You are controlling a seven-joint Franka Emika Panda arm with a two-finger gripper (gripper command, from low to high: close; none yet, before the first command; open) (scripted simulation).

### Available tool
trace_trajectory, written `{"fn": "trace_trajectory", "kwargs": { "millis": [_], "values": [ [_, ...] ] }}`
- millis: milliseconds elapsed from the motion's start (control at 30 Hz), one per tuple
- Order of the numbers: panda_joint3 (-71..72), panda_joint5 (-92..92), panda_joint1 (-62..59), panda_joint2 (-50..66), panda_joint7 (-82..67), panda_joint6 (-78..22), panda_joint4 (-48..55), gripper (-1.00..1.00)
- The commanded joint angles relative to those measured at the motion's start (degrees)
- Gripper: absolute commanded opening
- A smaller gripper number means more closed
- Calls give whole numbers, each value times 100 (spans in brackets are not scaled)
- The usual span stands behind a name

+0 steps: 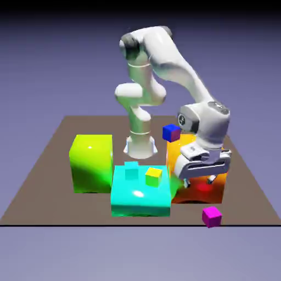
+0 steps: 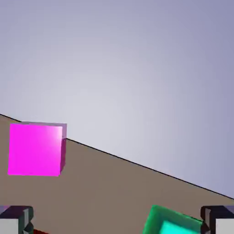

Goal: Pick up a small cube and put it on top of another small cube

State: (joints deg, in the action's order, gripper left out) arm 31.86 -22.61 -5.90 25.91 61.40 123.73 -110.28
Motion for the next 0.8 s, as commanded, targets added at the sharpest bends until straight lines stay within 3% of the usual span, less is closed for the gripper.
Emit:
{"fn": "trace_trajectory", "kwargs": {
  "millis": [0, 533, 600, 700, 733, 767],
  "values": [
    [113, -80, -23, 208, 67, -178, 180, 0],
    [1920, -1363, -397, 3530, 1142, -3031, 3057, 0],
    [1951, -1385, -403, 3587, 1160, -3079, 3106, 0],
    [1719, -1664, -521, 3893, 1324, -2342, 2539, 0],
    [1719, -1664, -521, 3893, 1324, -2342, 2539, -100],
    [1719, -1664, -521, 3893, 1324, -2342, 2539, -100]
  ]
}}
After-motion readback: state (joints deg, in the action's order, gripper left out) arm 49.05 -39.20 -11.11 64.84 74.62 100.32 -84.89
